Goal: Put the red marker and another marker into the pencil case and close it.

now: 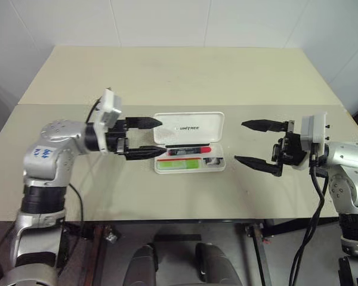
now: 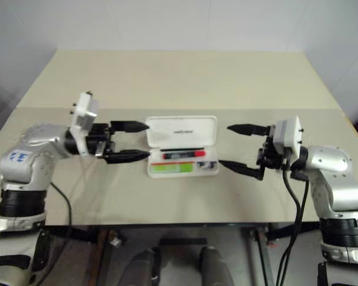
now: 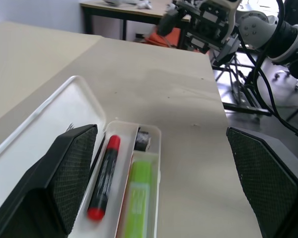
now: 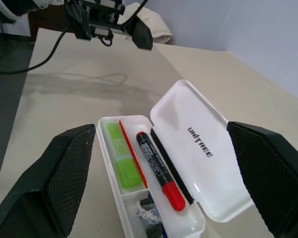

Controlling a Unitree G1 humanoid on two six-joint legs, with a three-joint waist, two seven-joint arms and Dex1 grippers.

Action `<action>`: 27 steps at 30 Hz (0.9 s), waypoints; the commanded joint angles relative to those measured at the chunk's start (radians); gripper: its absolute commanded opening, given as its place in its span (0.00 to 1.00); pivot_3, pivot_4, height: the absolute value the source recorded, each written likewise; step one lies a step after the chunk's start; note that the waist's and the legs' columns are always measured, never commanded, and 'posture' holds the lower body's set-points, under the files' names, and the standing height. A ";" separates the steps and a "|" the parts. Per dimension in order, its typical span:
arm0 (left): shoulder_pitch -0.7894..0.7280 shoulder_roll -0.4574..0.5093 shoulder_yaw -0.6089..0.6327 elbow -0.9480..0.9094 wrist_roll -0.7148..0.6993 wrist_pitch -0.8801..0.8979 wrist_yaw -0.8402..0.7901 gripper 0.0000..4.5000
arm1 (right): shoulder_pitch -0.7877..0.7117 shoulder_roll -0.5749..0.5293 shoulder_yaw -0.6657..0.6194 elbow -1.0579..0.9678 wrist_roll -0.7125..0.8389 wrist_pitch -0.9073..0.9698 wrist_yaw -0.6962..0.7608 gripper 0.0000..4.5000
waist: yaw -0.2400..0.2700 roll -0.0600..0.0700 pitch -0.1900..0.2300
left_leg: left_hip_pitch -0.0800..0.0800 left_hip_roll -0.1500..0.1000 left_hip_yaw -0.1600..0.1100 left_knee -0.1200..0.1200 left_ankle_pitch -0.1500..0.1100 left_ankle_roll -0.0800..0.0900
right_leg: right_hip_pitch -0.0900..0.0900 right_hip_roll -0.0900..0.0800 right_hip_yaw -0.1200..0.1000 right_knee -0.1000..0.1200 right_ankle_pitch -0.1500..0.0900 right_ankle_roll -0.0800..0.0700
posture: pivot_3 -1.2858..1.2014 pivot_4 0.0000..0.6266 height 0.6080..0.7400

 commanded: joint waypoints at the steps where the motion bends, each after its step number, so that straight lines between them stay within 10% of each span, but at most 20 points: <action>1: 0.030 0.052 0.072 -0.038 -0.042 -0.037 -0.010 0.99 | -0.048 0.005 0.003 0.019 0.002 -0.024 0.032 1.00 | -0.002 0.000 0.000 | 0.000 0.000 0.000 0.000 0.000 0.000 | 0.000 0.000 0.000 0.000 0.000 0.000 | 0.52 0.24 1.00; 15: 0.105 0.108 0.156 0.146 -0.026 -0.236 -0.008 0.03 | -0.151 0.040 0.005 0.127 -0.003 -0.041 0.073 1.00 | -0.002 0.000 0.000 | 0.000 0.001 0.001 -0.001 0.000 0.000 | -0.001 -0.001 0.000 0.000 0.000 -0.001 | 0.52 0.24 1.00; 27: -0.055 0.008 0.072 0.386 0.056 -0.345 0.076 0.01 | -0.123 0.079 0.005 0.005 0.063 0.062 0.034 1.00 | 0.000 0.000 0.000 | 0.000 0.000 0.001 -0.001 0.000 0.000 | -0.001 -0.001 -0.001 0.001 0.000 -0.001 | 0.52 0.24 1.00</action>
